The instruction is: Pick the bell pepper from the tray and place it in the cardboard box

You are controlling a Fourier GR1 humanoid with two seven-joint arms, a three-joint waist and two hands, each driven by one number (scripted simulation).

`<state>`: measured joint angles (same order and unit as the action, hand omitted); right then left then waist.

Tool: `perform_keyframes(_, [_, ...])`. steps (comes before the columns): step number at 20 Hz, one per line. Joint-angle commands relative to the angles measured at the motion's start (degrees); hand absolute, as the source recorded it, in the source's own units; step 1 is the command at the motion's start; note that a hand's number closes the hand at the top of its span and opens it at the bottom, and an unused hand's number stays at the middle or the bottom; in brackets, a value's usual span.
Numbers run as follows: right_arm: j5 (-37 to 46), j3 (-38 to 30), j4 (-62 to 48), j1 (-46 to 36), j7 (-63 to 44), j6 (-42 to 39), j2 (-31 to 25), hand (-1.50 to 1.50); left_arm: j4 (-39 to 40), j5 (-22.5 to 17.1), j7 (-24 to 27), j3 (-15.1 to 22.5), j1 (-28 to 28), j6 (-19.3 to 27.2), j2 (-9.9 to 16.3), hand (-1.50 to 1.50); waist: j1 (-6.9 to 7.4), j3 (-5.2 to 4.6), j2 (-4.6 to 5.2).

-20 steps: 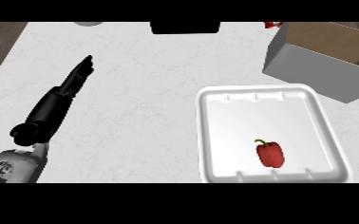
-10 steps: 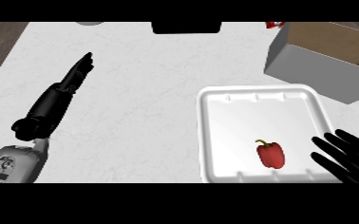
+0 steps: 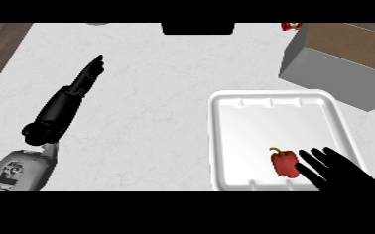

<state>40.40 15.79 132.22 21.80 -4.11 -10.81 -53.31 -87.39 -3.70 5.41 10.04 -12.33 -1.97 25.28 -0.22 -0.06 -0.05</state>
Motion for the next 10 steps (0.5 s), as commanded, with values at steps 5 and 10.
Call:
perform_keyframes(5, [17.1,8.7,-2.5,-3.2,-5.7,0.6,6.1,-1.50,0.0,1.6,0.1,-1.8,0.3,-1.4,-0.7,0.00,-0.03,0.05,-0.04])
perform_keyframes(10, [21.1,11.5,-7.8,-7.4,-5.4,-0.6,13.0,-1.50,-1.7,2.0,-0.1,-3.1,1.4,-3.3,-2.2,0.00,0.28,0.06,0.03])
